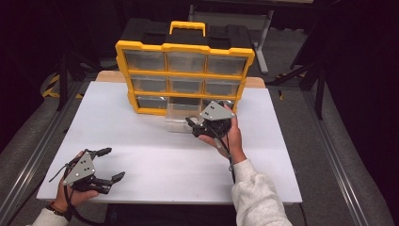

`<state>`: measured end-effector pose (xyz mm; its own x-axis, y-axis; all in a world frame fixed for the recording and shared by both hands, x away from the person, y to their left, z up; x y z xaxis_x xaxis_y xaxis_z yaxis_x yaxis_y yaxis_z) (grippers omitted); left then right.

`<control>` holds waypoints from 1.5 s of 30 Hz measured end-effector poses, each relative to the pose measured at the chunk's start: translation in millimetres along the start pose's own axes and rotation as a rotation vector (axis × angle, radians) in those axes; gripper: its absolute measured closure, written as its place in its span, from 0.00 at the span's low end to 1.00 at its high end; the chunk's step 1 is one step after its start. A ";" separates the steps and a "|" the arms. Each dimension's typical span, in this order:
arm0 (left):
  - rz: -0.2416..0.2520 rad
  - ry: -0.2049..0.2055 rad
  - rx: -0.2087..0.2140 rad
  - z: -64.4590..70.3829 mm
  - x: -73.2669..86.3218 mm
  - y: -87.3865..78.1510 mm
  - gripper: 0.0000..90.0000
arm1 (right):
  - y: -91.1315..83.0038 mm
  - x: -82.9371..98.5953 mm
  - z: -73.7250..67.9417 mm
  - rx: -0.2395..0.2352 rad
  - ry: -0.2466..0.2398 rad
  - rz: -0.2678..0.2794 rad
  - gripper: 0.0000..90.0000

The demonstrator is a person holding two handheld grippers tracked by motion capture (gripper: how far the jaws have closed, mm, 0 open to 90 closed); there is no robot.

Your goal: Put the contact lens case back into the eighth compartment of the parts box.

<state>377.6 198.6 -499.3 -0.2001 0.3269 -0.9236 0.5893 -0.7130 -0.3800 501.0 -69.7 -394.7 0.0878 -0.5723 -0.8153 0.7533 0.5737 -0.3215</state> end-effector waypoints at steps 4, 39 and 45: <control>0.004 -0.003 -0.001 -0.6 -0.3 -0.7 0.09 | -4.5 2.1 -1.9 0.014 -0.004 0.002 0.23; 0.008 0.014 0.002 1.5 -1.4 -1.1 0.09 | -43.7 25.8 -26.4 -0.039 -0.060 -0.011 0.22; 0.008 0.009 0.004 2.1 -1.3 -0.6 0.09 | -48.8 27.9 -29.5 -0.045 -0.065 -0.011 0.22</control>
<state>375.8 197.3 -498.0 -0.1882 0.3270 -0.9261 0.5877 -0.7180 -0.3730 447.5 -96.3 -415.9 0.1227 -0.6145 -0.7793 0.7245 0.5921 -0.3529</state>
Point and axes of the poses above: each handheld gripper's, and its own axes: y roughly forward along the jaws, x roughly out of its underside, z roughly to its right, the point moved 10 cm from there along y, roughly forward along the jaws, and after that the axes turned 8 degrees about -y, right-handed, at the moved point
